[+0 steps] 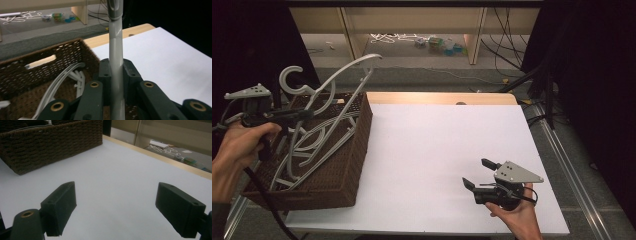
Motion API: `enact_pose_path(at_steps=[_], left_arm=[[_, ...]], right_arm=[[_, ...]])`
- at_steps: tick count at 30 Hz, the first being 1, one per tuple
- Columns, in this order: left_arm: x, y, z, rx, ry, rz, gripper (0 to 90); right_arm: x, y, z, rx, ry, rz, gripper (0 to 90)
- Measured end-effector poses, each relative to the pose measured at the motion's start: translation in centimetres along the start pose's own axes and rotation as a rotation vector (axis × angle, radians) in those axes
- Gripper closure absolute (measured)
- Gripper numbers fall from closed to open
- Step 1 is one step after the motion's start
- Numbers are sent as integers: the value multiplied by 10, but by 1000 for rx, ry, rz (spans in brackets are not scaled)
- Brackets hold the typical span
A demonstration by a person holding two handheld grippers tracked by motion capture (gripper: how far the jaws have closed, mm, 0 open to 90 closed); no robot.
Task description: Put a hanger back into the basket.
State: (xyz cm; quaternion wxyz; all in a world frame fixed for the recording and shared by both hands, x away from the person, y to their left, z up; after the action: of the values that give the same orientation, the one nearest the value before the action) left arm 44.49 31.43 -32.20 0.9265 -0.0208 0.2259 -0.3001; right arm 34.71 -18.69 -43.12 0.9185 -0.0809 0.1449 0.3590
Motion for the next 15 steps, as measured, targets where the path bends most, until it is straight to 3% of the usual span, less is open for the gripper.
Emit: enact_pose_path(at_steps=[15], left_arm=[[-8, 45, -36, 10, 42, 42, 795]], right_arm=[[-5, -3, -3, 1, -8, -8, 174]])
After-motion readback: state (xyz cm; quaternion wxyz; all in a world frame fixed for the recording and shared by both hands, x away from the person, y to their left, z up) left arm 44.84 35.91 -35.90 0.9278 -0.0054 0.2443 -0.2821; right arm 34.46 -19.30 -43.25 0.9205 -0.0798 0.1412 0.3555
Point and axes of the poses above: each handheld gripper's, and its own axes: x roughly forward along the jaws, z roughly out of its top, y roughly to its left, the point moved 7 cm from there along x, roughly forward along the jaws, and after that the axes turned 4 degrees about -y, right-handed, at the moved point
